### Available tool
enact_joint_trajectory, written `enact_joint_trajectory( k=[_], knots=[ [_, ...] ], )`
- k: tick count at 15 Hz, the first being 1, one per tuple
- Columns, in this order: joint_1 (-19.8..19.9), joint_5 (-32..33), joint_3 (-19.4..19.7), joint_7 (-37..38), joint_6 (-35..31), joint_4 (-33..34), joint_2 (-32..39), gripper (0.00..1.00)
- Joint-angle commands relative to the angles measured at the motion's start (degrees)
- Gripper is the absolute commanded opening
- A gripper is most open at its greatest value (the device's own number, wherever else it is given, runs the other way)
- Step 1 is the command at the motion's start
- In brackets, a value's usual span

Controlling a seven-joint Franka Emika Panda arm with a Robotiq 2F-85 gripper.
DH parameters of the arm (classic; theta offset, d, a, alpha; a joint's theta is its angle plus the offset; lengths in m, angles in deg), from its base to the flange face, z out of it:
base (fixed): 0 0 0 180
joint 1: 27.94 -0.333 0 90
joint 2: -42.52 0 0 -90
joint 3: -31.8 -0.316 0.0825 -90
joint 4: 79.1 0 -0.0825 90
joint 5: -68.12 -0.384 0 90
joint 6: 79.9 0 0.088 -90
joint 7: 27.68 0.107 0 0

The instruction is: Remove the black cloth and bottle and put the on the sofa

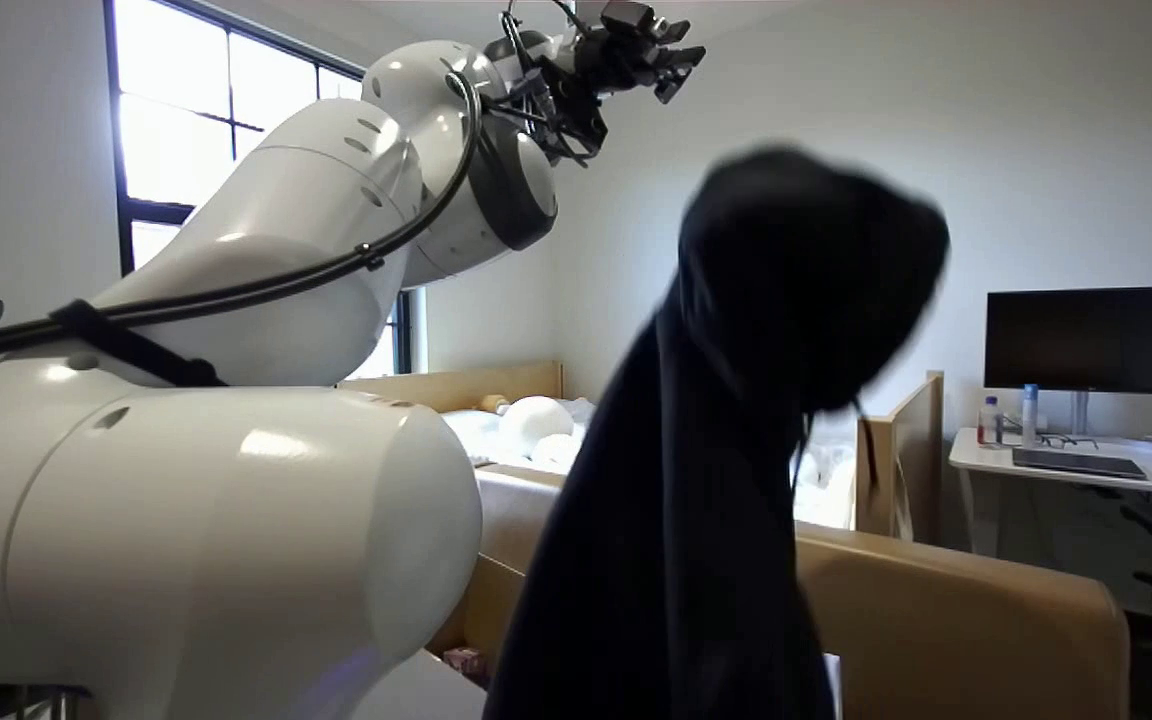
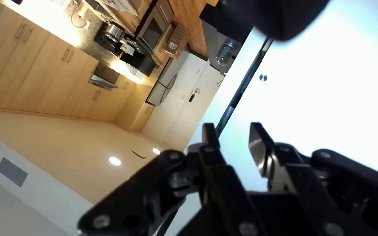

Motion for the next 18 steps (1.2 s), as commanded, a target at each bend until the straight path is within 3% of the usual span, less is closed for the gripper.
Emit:
enact_joint_trajectory(
  k=[1, 7, 13, 18],
  knots=[
    [2.5, 0.8, -2.0, 4.9, 0.5, 0.0, -0.3, 0.62],
    [3.3, -4.5, -8.7, 12.9, 0.0, 0.0, 0.9, 0.99],
    [0.6, -28.2, -19.9, 29.2, 1.7, -0.2, 4.5, 1.0],
    [-1.4, -51.7, -22.7, 43.8, -6.0, -0.3, 9.0, 1.0]
  ],
)
